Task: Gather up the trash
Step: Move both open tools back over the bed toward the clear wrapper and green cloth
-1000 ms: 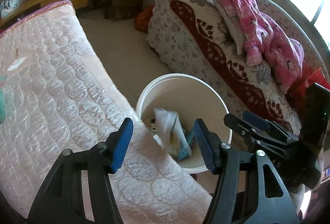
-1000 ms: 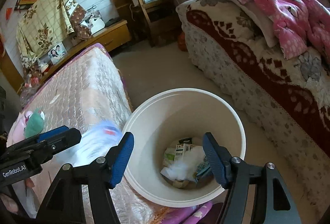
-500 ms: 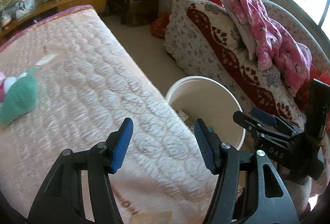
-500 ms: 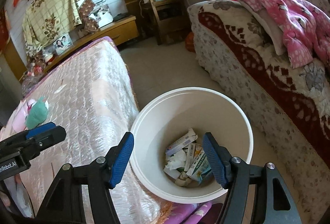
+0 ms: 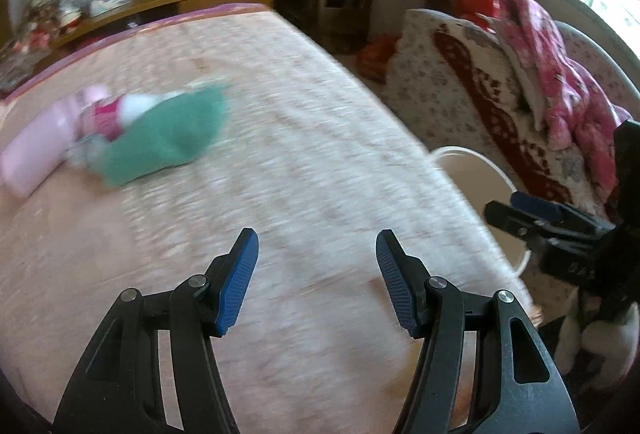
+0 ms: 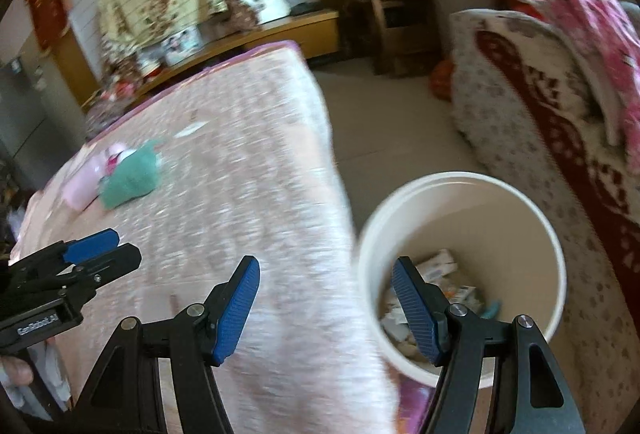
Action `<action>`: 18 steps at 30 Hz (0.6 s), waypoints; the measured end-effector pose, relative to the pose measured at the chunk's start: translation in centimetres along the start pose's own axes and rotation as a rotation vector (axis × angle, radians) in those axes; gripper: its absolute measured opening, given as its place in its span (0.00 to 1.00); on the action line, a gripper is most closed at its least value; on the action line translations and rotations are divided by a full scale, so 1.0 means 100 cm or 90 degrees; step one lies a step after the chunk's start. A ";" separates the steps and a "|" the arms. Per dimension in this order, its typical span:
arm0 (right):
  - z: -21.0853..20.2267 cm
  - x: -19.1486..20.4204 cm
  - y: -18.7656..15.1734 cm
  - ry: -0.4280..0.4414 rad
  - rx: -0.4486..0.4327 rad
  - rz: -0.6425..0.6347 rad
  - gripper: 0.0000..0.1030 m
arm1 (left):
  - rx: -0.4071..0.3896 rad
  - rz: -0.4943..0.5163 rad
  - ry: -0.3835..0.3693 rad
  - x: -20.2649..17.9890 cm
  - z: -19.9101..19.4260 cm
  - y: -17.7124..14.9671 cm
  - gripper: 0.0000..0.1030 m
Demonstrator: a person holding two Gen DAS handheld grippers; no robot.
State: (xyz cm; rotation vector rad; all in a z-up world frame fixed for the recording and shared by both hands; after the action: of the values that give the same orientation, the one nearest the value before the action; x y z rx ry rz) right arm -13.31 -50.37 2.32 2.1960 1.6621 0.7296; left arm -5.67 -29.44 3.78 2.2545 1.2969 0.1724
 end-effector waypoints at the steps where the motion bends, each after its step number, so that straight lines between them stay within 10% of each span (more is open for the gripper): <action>1: 0.002 0.007 0.001 0.009 0.003 -0.004 0.65 | 0.000 -0.011 0.010 0.015 -0.003 -0.004 0.58; 10: 0.031 0.091 0.027 0.090 0.038 -0.074 0.65 | -0.009 -0.139 0.087 0.131 -0.020 -0.010 0.58; 18: 0.056 0.142 0.040 0.117 0.051 -0.129 0.65 | -0.025 -0.283 0.063 0.191 -0.008 0.026 0.58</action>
State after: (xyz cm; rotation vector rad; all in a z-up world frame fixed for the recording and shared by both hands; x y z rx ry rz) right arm -4.05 -37.58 2.90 2.0234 2.0018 0.8418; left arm 6.21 -14.25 2.99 1.8877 1.7911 0.1473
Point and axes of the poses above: each gripper's, at about its wrist camera, not at the fingertips, and z roughly the way its jaws point, x to its left, y to its top, the point moved 3 cm from there along z, roughly the way its jaws point, and after that the axes turned 7 degrees about x, right-handed, at the moved point
